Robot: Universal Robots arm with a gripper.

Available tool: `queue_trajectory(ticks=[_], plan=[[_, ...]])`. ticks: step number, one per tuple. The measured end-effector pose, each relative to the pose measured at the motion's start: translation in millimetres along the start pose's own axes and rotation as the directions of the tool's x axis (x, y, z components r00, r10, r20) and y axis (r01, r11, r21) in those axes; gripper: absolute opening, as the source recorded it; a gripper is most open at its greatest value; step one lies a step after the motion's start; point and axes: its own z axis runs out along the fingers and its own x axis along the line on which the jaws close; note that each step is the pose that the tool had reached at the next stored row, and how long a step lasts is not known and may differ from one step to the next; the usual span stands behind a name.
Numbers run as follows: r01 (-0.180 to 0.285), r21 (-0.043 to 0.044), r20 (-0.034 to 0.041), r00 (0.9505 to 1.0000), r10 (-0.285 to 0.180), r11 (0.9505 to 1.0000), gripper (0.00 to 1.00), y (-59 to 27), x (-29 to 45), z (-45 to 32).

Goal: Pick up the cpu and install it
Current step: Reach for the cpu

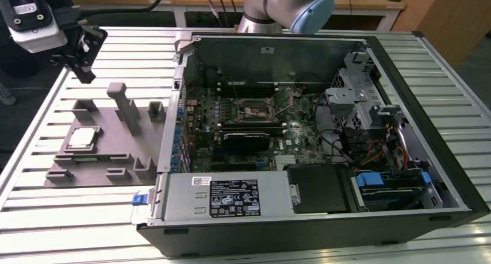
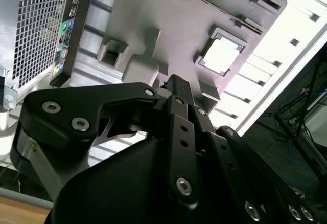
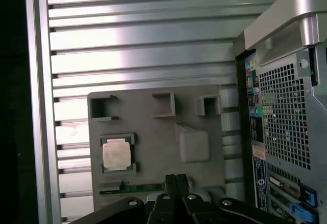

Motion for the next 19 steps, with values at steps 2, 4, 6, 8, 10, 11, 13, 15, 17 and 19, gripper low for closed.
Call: queue_trajectory(ticks=[2,4,6,8,10,11,13,15,17,19], plan=[[0.0,0.0,-0.0001,1.0,0.0,1.0,0.11,-0.3,1.5,2.8],[0.0,0.0,-0.0001,1.0,0.0,1.0,0.11,-0.6,3.2,5.8],[0.0,0.0,-0.0002,1.0,0.0,1.0,0.11,-0.8,4.6,8.5],[0.0,0.0,-0.0003,1.0,0.0,1.0,0.11,-1.1,6.2,11.2],[0.0,0.0001,-0.0003,1.0,0.0,1.0,0.11,-1.4,8.2,13.7],[0.0,0.0001,-0.0004,1.0,0.0,1.0,0.11,-1.6,9.4,14.9],[0.0,0.0,-0.0002,1.0,0.0,1.0,0.11,-1.9,12.1,17.2],[-0.001,0.0,-0.0001,1.0,0.001,1.0,0.11,-2.3,15.5,19.3],[-0.001,0.0001,-0.0002,1.0,0.001,1.0,0.11,-2.6,19.4,21.2],[-0.001,0.0001,-0.0002,1.0,0.001,1.0,0.11,-2.9,22.9,23.1]])
